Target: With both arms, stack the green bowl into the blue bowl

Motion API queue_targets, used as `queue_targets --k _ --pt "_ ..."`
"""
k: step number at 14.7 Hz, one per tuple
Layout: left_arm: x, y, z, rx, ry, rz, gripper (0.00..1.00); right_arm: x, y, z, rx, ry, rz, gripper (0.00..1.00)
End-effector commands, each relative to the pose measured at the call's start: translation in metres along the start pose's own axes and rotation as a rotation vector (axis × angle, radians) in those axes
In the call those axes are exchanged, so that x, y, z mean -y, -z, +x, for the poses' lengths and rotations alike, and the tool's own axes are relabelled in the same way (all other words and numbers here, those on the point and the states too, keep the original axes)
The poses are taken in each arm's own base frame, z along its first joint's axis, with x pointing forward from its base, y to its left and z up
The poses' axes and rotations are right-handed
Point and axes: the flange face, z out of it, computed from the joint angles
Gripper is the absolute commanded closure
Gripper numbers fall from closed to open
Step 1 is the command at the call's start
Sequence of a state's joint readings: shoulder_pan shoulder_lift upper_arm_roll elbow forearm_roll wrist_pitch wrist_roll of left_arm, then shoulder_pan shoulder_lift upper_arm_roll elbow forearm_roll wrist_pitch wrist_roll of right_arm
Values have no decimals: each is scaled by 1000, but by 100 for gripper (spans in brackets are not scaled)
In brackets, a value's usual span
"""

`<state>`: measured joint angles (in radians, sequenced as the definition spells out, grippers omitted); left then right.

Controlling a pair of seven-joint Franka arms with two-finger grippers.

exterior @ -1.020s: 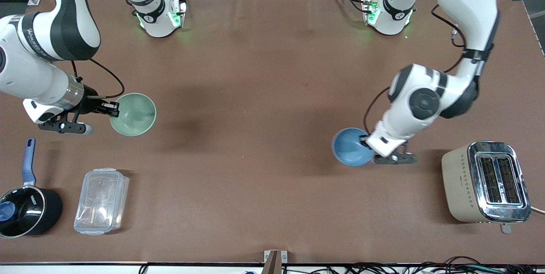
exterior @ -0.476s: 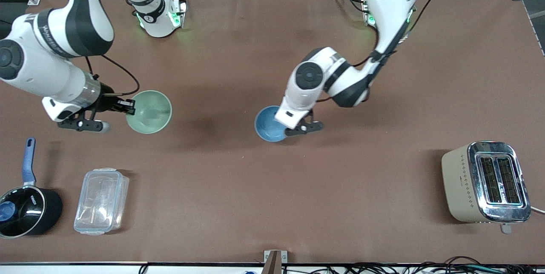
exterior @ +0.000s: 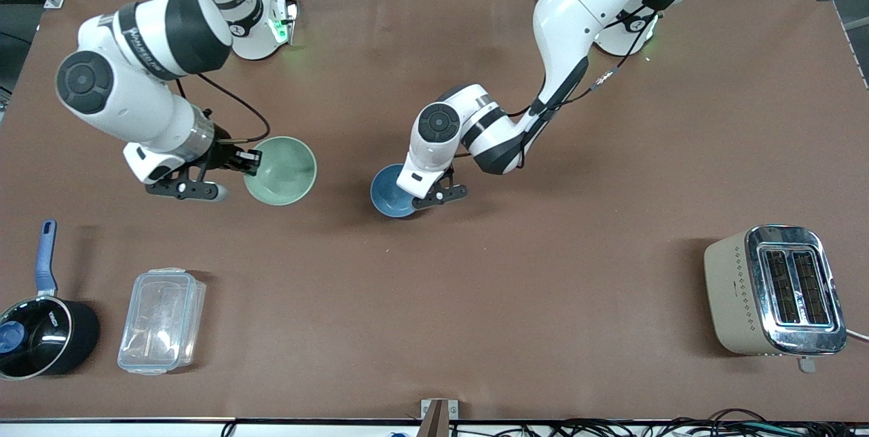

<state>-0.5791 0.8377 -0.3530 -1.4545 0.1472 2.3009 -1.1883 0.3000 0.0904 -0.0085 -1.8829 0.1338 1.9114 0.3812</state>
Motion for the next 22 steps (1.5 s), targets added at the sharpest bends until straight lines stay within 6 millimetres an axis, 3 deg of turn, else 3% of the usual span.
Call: queue_targets --k 1,2,4,6,9,11,14,17,22 --pt "-4 13 8 -40 15 -9 0 29 -11 -16 -17 -19 13 100" --pt "-2 27 18 -58 24 -14 0 30 -18 -18 -19 -17 12 100" --pt "6 80 43 -125 46 -40 0 42 -31 -26 -33 -28 17 100" --pt "33 157 78 -177 70 -27 0 66 -47 -35 -43 -49 19 100" --pt "91 256 121 -211 39 9 0 118 -87 -55 -61 -94 26 100" --pt "140 307 158 -253 10 7 0 147 -113 -69 -73 -111 31 100" --pt "203 358 194 -283 -127 42 0 168 -149 -79 -84 -122 27 100" --pt "247 386 215 -288 -158 27 0 169 -198 -90 -92 -122 14 100" --pt "329 426 229 -235 -216 119 0 159 -213 -94 -92 -126 6 100"
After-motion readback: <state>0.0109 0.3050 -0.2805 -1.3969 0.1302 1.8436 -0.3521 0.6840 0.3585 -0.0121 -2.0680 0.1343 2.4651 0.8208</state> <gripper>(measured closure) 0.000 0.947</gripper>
